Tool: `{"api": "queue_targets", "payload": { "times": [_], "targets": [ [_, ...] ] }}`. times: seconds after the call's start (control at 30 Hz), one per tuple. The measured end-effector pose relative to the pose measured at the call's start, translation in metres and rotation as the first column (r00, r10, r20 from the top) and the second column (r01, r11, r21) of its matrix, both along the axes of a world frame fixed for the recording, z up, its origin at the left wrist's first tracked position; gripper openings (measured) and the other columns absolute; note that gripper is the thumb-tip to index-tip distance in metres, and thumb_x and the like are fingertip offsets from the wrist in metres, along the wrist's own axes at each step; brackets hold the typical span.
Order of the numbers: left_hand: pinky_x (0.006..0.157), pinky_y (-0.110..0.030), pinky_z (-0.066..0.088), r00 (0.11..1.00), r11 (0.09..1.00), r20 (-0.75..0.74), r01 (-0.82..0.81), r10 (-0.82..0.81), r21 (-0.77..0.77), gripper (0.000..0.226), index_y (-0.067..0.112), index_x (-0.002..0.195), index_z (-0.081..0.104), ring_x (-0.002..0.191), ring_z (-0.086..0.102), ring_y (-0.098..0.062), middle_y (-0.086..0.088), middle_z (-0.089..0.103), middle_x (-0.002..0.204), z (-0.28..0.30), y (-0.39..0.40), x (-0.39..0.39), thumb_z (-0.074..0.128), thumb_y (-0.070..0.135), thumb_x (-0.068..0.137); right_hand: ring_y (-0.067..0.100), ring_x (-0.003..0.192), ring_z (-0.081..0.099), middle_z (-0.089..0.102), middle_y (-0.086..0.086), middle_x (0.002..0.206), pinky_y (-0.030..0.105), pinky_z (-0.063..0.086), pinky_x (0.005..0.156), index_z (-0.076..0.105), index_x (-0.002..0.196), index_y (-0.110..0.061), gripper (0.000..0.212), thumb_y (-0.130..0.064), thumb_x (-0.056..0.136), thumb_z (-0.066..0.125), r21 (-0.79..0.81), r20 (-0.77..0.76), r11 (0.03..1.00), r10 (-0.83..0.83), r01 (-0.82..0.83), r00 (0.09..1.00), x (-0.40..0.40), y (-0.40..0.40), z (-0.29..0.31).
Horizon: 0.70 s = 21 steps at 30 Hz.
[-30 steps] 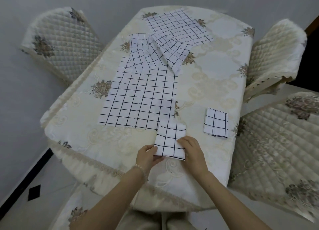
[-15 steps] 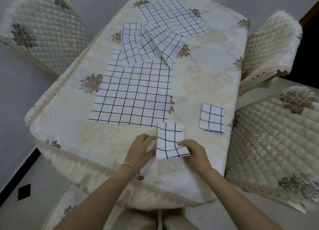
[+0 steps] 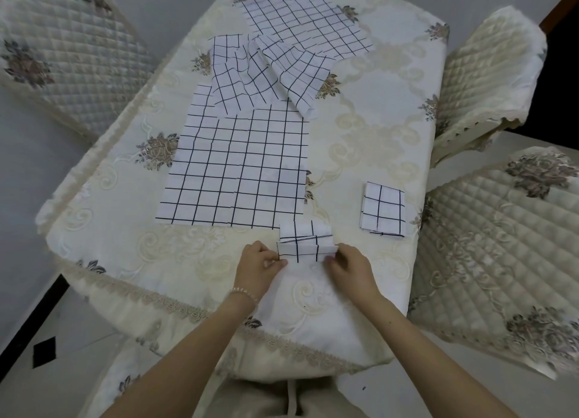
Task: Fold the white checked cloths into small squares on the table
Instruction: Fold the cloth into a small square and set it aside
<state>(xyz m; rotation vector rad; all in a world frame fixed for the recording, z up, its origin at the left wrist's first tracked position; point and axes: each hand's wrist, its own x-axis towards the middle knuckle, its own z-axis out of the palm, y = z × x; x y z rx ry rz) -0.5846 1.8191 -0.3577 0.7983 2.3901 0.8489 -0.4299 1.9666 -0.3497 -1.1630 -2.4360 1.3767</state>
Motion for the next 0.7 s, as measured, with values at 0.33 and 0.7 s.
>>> {"api": "queue_targets", "payload": {
  "times": [0.33,0.7],
  "targets": [
    [0.075,-0.034,0.045,0.99,0.984,0.047,-0.124,0.131,-0.125,0.037,0.025,0.055,0.052,0.086,0.054,-0.029,0.003,0.045,0.066,-0.001,0.014,0.002,0.06,0.033,0.089,0.013,0.091,0.046,0.057,-0.008,0.08,0.019,0.035,0.062,0.057,0.081,-0.02,0.008,-0.024,0.088,0.057,0.016,0.116,0.975,-0.221,0.221,0.968,-0.016,0.0,-0.008],
    [0.068,-0.021,0.036,0.992,0.993,-0.117,0.054,-0.042,0.102,0.01,0.012,0.077,0.063,0.081,0.043,-0.014,0.006,0.047,0.084,-0.004,0.005,0.004,0.071,0.005,0.075,0.009,0.086,0.05,0.055,-0.008,0.088,0.016,0.037,0.068,0.055,0.111,-0.032,0.043,-0.016,0.075,0.073,-0.134,-0.059,0.956,-0.271,0.261,0.961,-0.002,-0.001,-0.005]
  ]
}}
